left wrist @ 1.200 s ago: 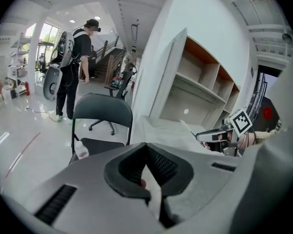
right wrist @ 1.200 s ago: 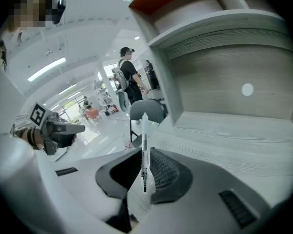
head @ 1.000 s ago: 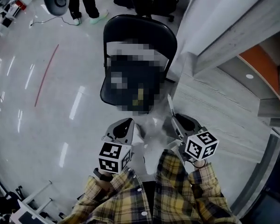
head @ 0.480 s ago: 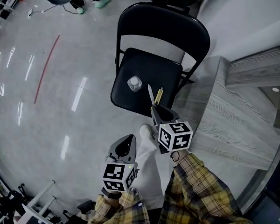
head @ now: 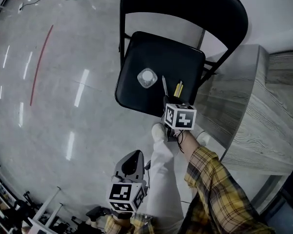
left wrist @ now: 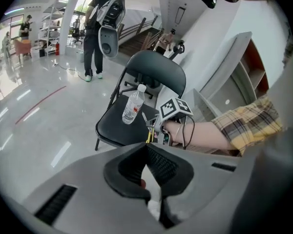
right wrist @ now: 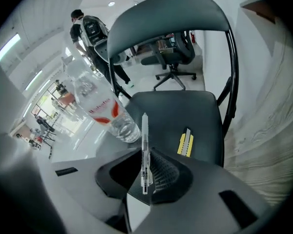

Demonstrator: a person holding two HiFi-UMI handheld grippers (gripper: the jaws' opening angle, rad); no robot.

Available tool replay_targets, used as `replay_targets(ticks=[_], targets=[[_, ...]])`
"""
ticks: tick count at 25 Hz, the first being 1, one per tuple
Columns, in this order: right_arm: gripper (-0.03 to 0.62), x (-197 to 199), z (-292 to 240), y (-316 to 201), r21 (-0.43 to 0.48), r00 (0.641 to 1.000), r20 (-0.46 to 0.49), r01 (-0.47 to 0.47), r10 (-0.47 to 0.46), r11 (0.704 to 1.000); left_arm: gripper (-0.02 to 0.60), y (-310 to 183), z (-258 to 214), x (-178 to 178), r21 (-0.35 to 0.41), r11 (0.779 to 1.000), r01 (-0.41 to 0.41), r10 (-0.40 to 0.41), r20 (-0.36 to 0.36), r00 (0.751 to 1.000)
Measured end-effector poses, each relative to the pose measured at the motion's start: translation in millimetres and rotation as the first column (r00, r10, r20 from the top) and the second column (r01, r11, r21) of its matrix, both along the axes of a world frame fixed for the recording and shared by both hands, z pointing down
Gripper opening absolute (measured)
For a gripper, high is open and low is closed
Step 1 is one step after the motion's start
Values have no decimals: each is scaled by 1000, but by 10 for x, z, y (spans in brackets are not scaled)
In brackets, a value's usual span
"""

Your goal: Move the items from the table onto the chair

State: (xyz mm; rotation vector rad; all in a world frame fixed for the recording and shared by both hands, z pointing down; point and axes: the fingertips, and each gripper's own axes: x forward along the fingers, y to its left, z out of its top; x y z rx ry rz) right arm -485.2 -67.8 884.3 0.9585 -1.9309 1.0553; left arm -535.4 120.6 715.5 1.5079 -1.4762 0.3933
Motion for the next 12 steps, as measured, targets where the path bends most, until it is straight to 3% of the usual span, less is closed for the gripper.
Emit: replay_targets(ticks=[6,12], targets=[[64,89,499,-44,-67,994,-106,-3,-4,998,5,149,141,-93,-41,998,40,-40,-4,999],[66,120,587,-15,-70,990,-141,-8,-2,997,5,95,103,-130,-35,999,41,-41,9,999]])
